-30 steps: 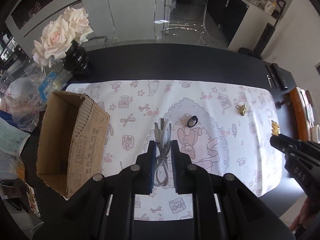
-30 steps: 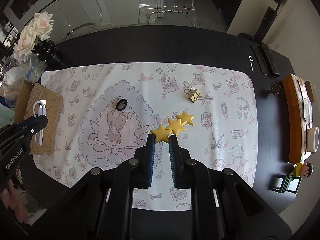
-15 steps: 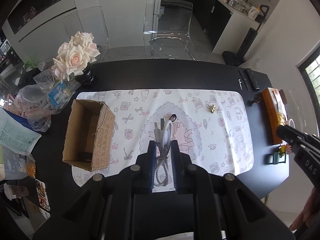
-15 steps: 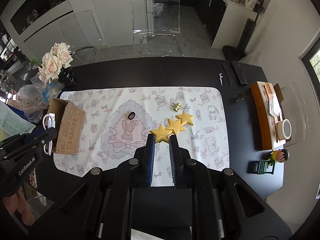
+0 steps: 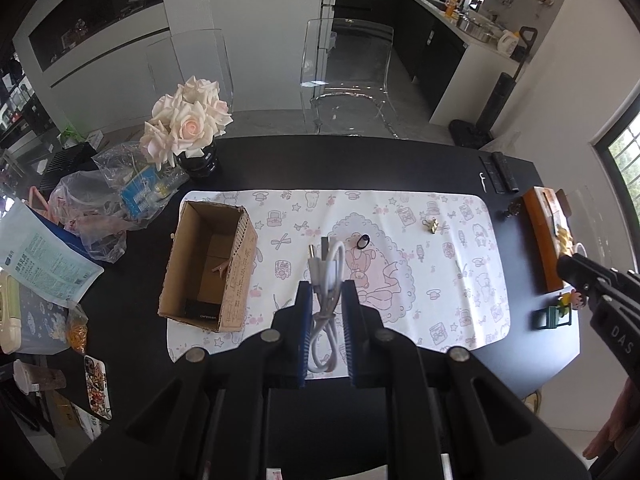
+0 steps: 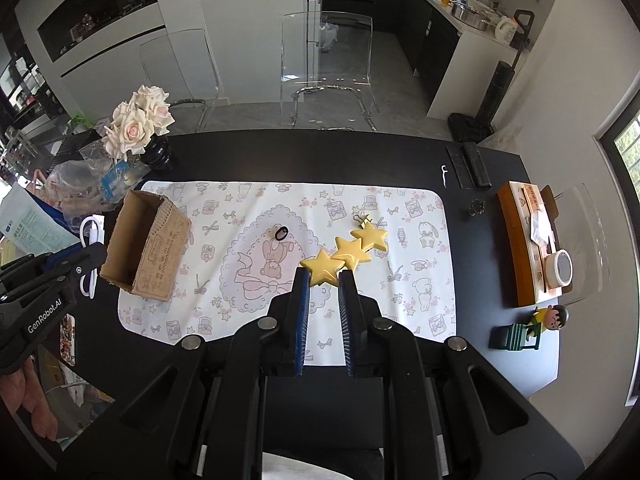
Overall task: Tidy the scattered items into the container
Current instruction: 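Lift the star clip with the right gripper while the left carries the cable toward the box, then lower the white cable into the box and open the left gripper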
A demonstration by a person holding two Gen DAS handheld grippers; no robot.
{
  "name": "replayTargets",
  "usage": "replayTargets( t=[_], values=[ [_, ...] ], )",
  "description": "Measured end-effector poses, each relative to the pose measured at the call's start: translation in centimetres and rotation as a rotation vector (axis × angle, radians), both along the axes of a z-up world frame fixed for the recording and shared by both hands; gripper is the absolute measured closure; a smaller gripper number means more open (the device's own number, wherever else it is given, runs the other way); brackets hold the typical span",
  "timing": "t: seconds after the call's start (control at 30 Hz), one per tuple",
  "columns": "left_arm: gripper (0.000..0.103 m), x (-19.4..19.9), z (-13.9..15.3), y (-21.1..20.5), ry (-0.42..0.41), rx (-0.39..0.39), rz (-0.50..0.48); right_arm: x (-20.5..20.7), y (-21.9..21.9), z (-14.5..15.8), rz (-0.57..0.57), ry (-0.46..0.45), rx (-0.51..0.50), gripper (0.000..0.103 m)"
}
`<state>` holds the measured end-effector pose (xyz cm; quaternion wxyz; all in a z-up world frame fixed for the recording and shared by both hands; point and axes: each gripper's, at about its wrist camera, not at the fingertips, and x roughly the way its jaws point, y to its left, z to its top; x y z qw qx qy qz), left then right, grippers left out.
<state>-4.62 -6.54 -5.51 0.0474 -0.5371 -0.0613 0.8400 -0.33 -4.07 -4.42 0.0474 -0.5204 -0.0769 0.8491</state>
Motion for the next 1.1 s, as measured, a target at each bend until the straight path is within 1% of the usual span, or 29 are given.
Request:
replayTargets(
  t=[0.07,0.1,0.13,0.17,0.2,0.23,0.27,0.3,0.43,0.5,0.53,0.57,0.6,0.7,0.77,0.8,0.83,0.87,1.0,1.1],
  values=[
    [0.088,0.2,0.1,-0.5,0.005,-0.004,0.005,1.4,0.3,-1.0,0.009,0.001,-0.002,0.088],
    [0.088,0.2,0.1,-0.8,0.007,-0.006,0.009,1.8,-0.9,-1.2,0.014,0.001,-0.002,0.088],
    [0.088,0.3,0.1,-1.1,0.008,-0.008,0.012,1.5,-1.2,-1.4,0.019,0.0,-0.001,0.088],
    [0.088,0.3,0.1,-1.4,0.008,-0.006,0.015,1.5,-0.9,-0.1,0.024,-0.001,0.001,0.088],
    [0.088,0.3,0.1,-1.7,0.008,-0.004,0.019,1.5,1.1,2.7,0.029,-0.004,-0.001,0.088],
    [0.089,0.4,0.1,-2.1,0.011,-0.007,0.023,1.0,3.2,4.0,0.035,-0.008,-0.002,0.088],
    [0.088,0.4,0.1,-2.5,0.013,-0.009,0.028,0.9,6.5,5.2,0.043,-0.011,0.0,0.088],
    [0.088,0.5,0.1,-3.0,0.012,-0.007,0.032,1.6,7.1,4.4,0.051,-0.013,0.002,0.088],
    [0.088,0.5,-0.3,-5.1,0.006,-0.004,0.053,-0.3,6.7,2.3,0.078,-0.023,0.006,0.088],
    [0.088,0.4,-0.5,-6.3,0.001,-0.001,0.064,0.5,4.7,3.2,0.091,-0.029,0.006,0.088],
    [0.088,0.4,-0.6,-6.9,-0.001,-0.002,0.068,-0.6,5.4,3.4,0.097,-0.033,0.008,0.088],
    [0.088,0.3,-0.8,-7.5,-0.004,-0.001,0.072,-2.1,7.4,2.8,0.102,-0.037,0.009,0.088],
    [0.088,0.2,-1.0,-8.1,-0.007,-0.002,0.076,-2.9,8.5,2.4,0.106,-0.041,0.01,0.088],
    [0.088,-0.1,-1.7,-10.1,-0.019,-0.003,0.084,-1.1,5.1,2.5,0.118,-0.052,0.011,0.088],
    [0.088,-0.5,-2.1,-11.3,-0.026,-0.001,0.086,-0.7,2.6,2.4,0.126,-0.06,0.009,0.088],
    [0.088,-0.6,-2.4,-11.9,-0.031,-0.002,0.086,-0.8,2.1,2.3,0.129,-0.064,0.007,0.088],
    [0.089,-0.8,-2.7,-12.4,-0.036,-0.003,0.085,-1.5,2.3,2.1,0.132,-0.068,0.005,0.088],
    [0.089,-1.1,-2.9,-12.9,-0.042,-0.002,0.083,-3.1,3.4,1.6,0.135,-0.073,0.003,0.088],
    [0.088,-2.1,-4.2,-14.4,-0.065,0.001,0.07,-8.1,3.9,-1.1,0.145,-0.097,0.003,0.088],
    [0.088,-3.1,-5.4,-15.3,-0.083,0.007,0.066,-9.6,0.2,-2.3,0.158,-0.12,0.008,0.088]
  ],
)
